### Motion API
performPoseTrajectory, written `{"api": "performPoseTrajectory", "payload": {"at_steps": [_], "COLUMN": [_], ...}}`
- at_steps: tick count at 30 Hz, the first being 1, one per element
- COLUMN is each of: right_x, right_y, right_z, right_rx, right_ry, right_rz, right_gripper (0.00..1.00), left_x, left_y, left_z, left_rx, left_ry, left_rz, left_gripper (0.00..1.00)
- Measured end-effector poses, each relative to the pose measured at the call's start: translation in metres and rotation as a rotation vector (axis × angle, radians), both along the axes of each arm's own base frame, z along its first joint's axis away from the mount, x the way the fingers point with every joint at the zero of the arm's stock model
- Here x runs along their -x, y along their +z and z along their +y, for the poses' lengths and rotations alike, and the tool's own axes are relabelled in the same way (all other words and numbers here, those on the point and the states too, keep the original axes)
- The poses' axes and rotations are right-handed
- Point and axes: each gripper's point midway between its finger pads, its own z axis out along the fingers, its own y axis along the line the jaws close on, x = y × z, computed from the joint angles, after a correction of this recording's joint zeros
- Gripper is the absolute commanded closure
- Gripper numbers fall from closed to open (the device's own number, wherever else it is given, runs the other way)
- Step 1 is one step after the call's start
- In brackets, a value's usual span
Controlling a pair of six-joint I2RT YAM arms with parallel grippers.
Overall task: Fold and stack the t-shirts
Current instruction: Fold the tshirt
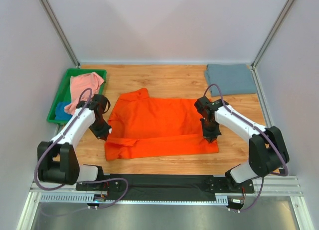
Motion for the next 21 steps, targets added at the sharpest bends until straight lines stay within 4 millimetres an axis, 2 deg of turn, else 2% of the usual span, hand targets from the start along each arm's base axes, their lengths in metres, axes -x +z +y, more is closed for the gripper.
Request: {"api": "performPoseTrajectory", "payload": {"at_steps": [3,6,10,14,17,19,21], "right_x": [-0.007,-0.010,-0.019,-0.042,-0.054,-0.056,-0.055], "right_y": [-0.014,-0.022,-0.019,-0.003,0.001,-0.003,-0.009], "right_z": [0.001,0.001,0.001,0.001,-0.003,-0.005,-0.005], "right_rx": [0.005,0.005,0.004,-0.012,-0.020,-0.018,-0.016], "right_ry": [-0.004,-0.007,-0.003,-0.022,-0.042,-0.050,-0.052], "right_rz": [0.028,0.047,0.039,-0.026,-0.052,-0.045,-0.022], "right_gripper": [1.00,1.00,1.00,1.00,1.00,1.00,1.00], "left_x": [-0.008,-0.017,-0.033,-0.059,-0.077,-0.085,-0.088], "left_y": [-0.014,-0.020,-0.007,0.021,0.036,0.035,0.022], "left_z": [-0.002,-0.004,-0.005,-0.005,-0.007,-0.008,-0.010], "left_rx": [0.002,0.003,0.003,-0.003,0.001,0.004,0.003], "left_ry": [-0.012,-0.021,-0.034,-0.047,-0.057,-0.067,-0.082], "left_rz": [0.069,0.088,0.047,-0.045,-0.101,-0.091,-0.044], "left_gripper": [1.00,1.00,1.00,1.00,1.00,1.00,1.00]}}
